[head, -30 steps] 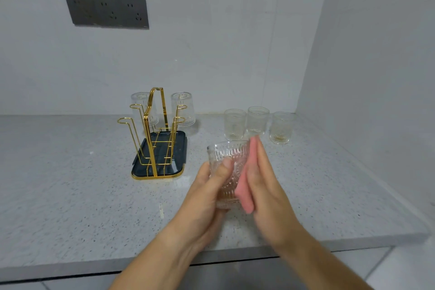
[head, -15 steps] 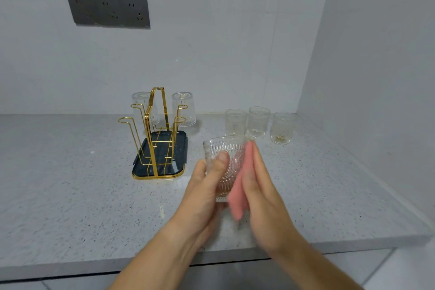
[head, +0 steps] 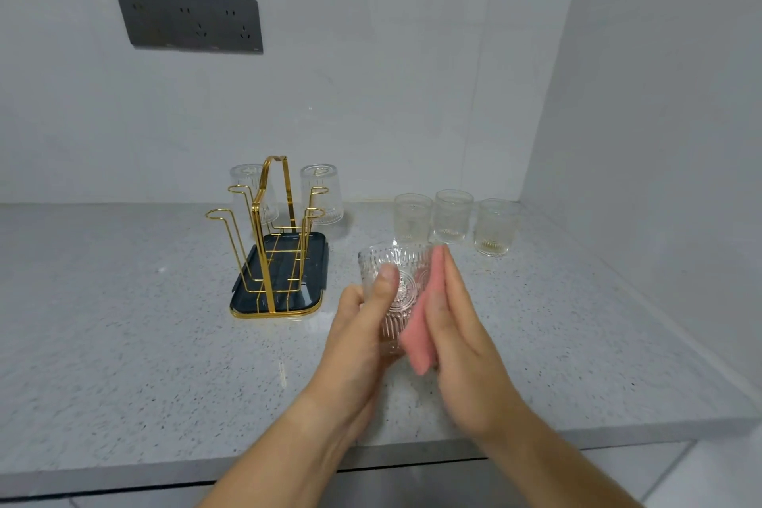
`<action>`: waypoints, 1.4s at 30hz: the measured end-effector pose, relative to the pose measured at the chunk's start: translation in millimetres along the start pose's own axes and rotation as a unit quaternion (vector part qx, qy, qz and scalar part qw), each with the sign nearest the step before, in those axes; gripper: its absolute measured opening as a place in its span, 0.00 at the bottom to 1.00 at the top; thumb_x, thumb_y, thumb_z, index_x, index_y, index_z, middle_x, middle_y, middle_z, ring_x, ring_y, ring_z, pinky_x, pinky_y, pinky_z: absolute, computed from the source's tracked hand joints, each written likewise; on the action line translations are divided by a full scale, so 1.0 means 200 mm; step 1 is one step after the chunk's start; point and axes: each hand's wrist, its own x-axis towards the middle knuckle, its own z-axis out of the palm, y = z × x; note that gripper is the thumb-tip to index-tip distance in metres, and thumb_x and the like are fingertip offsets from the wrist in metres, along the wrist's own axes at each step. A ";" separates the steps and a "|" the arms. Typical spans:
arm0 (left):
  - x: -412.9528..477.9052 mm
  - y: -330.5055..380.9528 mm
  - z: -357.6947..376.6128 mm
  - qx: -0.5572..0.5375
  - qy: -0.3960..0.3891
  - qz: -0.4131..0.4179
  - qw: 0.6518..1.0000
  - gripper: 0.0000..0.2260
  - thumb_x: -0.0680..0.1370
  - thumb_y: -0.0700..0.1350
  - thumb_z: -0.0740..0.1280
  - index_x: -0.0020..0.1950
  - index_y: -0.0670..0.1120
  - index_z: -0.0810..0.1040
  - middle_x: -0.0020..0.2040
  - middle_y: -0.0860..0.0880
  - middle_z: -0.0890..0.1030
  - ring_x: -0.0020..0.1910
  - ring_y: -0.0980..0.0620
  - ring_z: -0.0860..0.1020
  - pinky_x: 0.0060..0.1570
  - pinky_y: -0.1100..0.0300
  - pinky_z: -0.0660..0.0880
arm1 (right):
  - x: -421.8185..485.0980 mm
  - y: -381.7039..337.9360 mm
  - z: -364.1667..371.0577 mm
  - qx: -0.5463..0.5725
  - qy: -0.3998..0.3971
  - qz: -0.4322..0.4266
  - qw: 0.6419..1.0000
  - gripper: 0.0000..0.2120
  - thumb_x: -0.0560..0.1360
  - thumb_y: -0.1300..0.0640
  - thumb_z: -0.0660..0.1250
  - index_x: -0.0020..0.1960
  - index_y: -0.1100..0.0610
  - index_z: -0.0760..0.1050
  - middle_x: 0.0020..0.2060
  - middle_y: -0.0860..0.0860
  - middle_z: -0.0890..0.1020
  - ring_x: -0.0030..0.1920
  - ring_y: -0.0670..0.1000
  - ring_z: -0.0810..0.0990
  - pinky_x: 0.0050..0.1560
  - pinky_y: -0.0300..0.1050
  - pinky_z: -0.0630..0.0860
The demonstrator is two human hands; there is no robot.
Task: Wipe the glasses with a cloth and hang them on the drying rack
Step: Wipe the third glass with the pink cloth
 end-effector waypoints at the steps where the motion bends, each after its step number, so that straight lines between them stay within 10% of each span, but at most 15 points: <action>1: 0.01 -0.01 0.00 -0.011 -0.006 -0.007 1.000 0.32 0.76 0.63 0.70 0.70 0.41 0.75 0.61 0.42 0.85 0.61 0.44 0.85 0.66 0.40 0.78 | 0.04 -0.02 -0.02 0.010 0.008 0.008 1.000 0.31 0.79 0.37 0.49 0.81 0.37 0.49 0.79 0.29 0.55 0.69 0.19 0.55 0.66 0.17 0.56; 7: 0.01 0.02 0.00 -0.071 -0.045 -0.058 0.995 0.23 0.86 0.57 0.54 0.62 0.49 0.86 0.63 0.45 0.85 0.64 0.46 0.83 0.72 0.42 0.71 | 0.02 0.02 0.01 0.001 -0.001 0.002 1.000 0.31 0.78 0.35 0.47 0.79 0.34 0.41 0.78 0.27 0.48 0.68 0.17 0.50 0.60 0.12 0.53; 15: 0.02 -0.05 -0.06 -0.033 -0.027 -0.056 0.998 0.30 0.74 0.53 0.77 0.71 0.40 0.73 0.61 0.37 0.84 0.60 0.39 0.84 0.65 0.42 0.79 | -0.11 0.15 0.04 -0.037 -0.005 -0.036 0.999 0.29 0.80 0.40 0.48 0.76 0.32 0.38 0.77 0.23 0.45 0.77 0.26 0.46 0.71 0.19 0.47; 21: 0.02 -0.04 -0.04 -0.056 -0.093 -0.077 0.991 0.20 0.81 0.53 0.64 0.69 0.45 0.81 0.67 0.39 0.82 0.70 0.38 0.77 0.74 0.39 0.69 | -0.01 0.08 -0.03 0.026 0.043 -0.014 0.999 0.27 0.81 0.37 0.49 0.78 0.32 0.47 0.58 0.24 0.74 0.67 0.28 0.70 0.77 0.35 0.61; 27: 0.03 -0.05 -0.04 -0.015 -0.058 -0.064 0.996 0.34 0.76 0.58 0.74 0.75 0.42 0.70 0.65 0.40 0.84 0.65 0.40 0.82 0.71 0.37 0.72 | -0.06 0.12 0.01 0.044 0.040 -0.020 0.998 0.28 0.79 0.34 0.49 0.77 0.31 0.46 0.79 0.30 0.58 0.77 0.29 0.57 0.74 0.24 0.54; 29: 0.02 -0.06 -0.04 -0.002 -0.024 -0.054 0.998 0.36 0.72 0.56 0.78 0.72 0.41 0.69 0.60 0.40 0.85 0.60 0.41 0.85 0.65 0.39 0.78 | -0.08 0.16 0.03 0.043 0.027 -0.024 0.998 0.26 0.80 0.38 0.50 0.76 0.31 0.46 0.72 0.21 0.63 0.72 0.25 0.60 0.72 0.23 0.59; 35: 0.02 -0.01 -0.09 -0.104 -0.062 -0.082 0.989 0.24 0.78 0.55 0.67 0.65 0.39 0.82 0.62 0.36 0.83 0.55 0.40 0.82 0.56 0.44 0.79 | -0.10 0.11 0.00 0.040 0.017 -0.009 0.999 0.20 0.84 0.47 0.50 0.64 0.52 0.77 0.28 0.47 0.79 0.32 0.39 0.79 0.41 0.30 0.76; 38: 0.02 -0.02 -0.10 -0.091 -0.081 -0.087 0.989 0.17 0.77 0.56 0.67 0.54 0.48 0.89 0.54 0.40 0.86 0.48 0.43 0.82 0.48 0.49 0.78 | 0.00 0.01 -0.11 0.079 0.048 0.030 0.995 0.20 0.84 0.44 0.51 0.52 0.48 0.81 0.38 0.49 0.86 0.42 0.47 0.84 0.45 0.46 0.83; 42: 0.00 -0.02 -0.09 -0.052 -0.100 -0.087 0.990 0.14 0.75 0.56 0.67 0.49 0.51 0.90 0.49 0.43 0.86 0.45 0.43 0.81 0.44 0.51 0.77 | 0.08 -0.09 -0.19 -0.017 -0.001 -0.031 0.999 0.24 0.86 0.48 0.51 0.42 0.56 0.79 0.61 0.42 0.80 0.65 0.32 0.76 0.68 0.33 0.71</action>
